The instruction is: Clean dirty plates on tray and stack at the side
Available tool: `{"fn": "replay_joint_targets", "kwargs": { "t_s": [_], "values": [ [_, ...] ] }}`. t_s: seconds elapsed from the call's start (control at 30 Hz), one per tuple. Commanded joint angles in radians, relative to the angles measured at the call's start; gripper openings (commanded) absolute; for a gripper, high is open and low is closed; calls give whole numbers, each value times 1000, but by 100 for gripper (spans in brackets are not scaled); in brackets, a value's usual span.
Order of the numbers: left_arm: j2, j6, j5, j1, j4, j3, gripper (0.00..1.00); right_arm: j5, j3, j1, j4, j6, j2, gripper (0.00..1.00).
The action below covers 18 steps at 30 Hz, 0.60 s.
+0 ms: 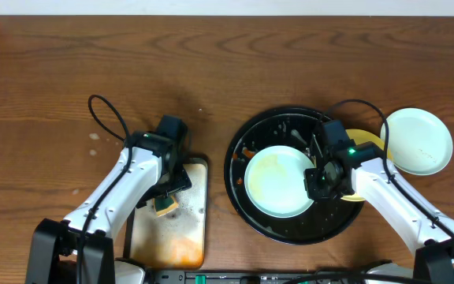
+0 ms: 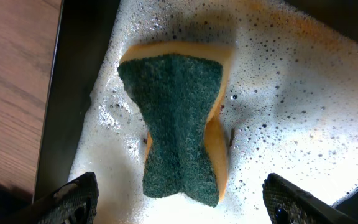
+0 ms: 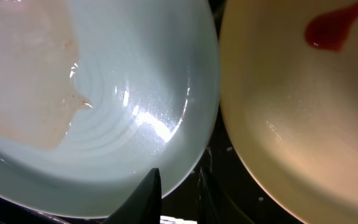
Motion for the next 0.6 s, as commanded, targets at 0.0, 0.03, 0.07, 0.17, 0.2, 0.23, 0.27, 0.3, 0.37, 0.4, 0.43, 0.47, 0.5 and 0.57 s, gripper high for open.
{"fn": "replay_joint_targets", "kwargs": {
  "t_s": [0.0,0.03,0.07,0.17,0.2,0.23,0.27,0.3,0.37,0.4,0.43,0.47,0.5,0.57],
  "values": [
    [-3,6,-6,5,-3,-5,85,12,-11,-12,22,48,-9,19],
    [-3,6,-6,5,-3,-5,85,12,-26,-11,43,61,-9,19],
    [-3,6,-6,5,-3,-5,86,13,-40,-12,64,69,-9,19],
    [-3,6,-6,5,-3,-5,86,26,-91,-12,135,97,-9,19],
    [-3,6,-6,5,-3,-5,86,36,-108,-12,159,109,-9,19],
    [-3,6,-6,5,-3,-5,86,42,-121,-12,177,114,-9,19],
    [-3,6,-6,5,-3,-5,86,42,-130,-12,193,115,-9,19],
    [-3,6,-6,5,-3,-5,86,42,-137,-12,206,121,-9,19],
    [-3,6,-6,5,-3,-5,86,37,-141,-12,219,128,-9,19],
    [-3,6,-6,5,-3,-5,86,29,-141,-11,226,127,-9,19],
    [-3,6,-6,5,-3,-5,86,6,-141,-11,234,108,-9,19],
    [-3,6,-6,5,-3,-5,86,-32,-141,-11,245,73,-9,19],
    [-3,6,-6,5,-3,-5,86,-76,-141,-11,257,31,-9,19],
    [-3,6,-6,5,-3,-5,86,-154,-138,-11,270,-50,-10,18]
  ]
}}
